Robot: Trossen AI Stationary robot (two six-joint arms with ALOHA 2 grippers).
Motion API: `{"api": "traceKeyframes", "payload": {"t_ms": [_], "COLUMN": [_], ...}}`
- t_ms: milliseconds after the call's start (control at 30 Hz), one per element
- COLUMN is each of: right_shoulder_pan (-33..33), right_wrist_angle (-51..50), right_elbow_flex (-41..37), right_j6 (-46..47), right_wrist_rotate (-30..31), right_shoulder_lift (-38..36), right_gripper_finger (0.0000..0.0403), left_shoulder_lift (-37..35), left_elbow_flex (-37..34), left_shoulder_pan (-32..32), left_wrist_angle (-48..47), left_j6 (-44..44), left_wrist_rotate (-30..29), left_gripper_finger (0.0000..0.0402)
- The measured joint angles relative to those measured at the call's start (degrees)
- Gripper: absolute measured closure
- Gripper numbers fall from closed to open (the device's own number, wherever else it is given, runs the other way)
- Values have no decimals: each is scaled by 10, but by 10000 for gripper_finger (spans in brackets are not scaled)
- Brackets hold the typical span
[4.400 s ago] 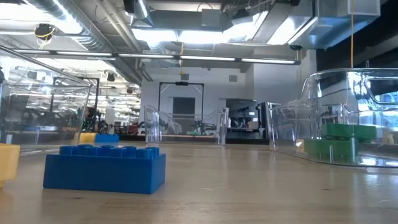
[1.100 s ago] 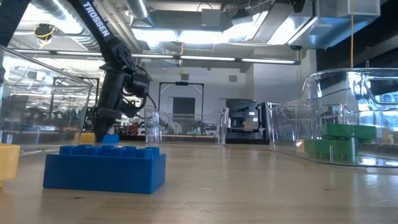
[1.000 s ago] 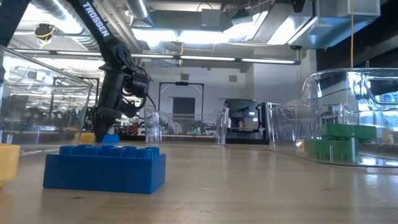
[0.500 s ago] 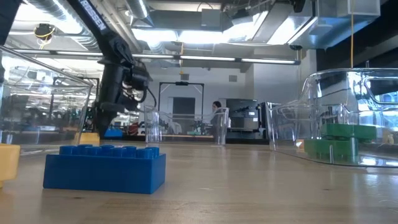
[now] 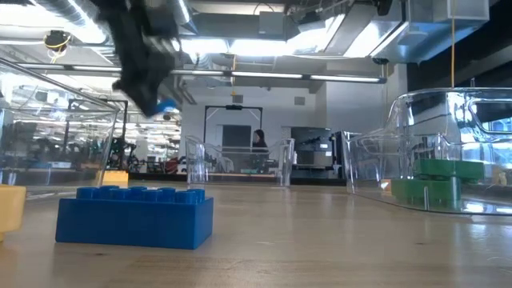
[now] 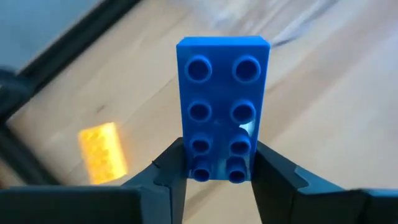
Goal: Sort & place blocks by color
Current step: Put the top left blue block into the top center transparent bin
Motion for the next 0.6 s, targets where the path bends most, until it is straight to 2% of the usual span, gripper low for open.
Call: {"api": "traceKeyframes", "payload": {"t_ms": [133, 267, 433, 600], "right_shoulder_pan": [0, 0, 0, 0], "right_wrist_angle": [0, -1, -3, -5], "right_elbow_flex": [0, 0, 0, 0], "right_j6": [0, -2, -7, -19], "right_wrist_rotate": [0, -10, -10, -10], "right_shoulder_lift": [0, 0, 0, 0], "right_gripper_finger": [27, 27, 27, 27], "left_shoulder_lift": [-81, -130, -135, -95], "left_elbow_flex": [0, 0, 0, 0], "left_shoulder_pan": [-115, -267, -442, -542], "left_wrist_angle": [66, 169, 305, 376], "left_j6": [-89, -143, -141, -112], "left_wrist_rotate": [-9, -85, -219, -330], "left_gripper_finger": [275, 275, 275, 275]}}
